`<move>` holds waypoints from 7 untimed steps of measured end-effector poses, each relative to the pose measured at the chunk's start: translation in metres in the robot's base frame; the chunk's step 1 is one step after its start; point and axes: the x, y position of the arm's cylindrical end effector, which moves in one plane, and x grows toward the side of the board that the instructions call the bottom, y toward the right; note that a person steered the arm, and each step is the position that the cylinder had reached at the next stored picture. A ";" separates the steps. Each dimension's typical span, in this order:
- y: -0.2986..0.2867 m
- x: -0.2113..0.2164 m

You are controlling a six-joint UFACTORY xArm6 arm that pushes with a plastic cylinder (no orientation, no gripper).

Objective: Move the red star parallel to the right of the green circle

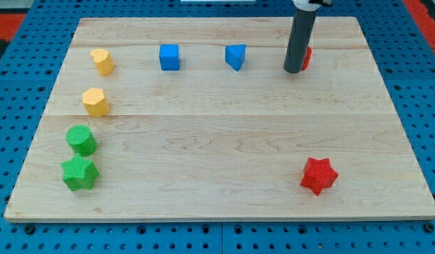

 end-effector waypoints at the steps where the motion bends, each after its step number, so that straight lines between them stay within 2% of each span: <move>1: 0.050 0.037; 2: 0.117 0.097; 3: 0.147 0.177; 4: 0.123 0.266; 5: 0.068 0.284; 6: -0.002 0.254; 7: -0.044 0.214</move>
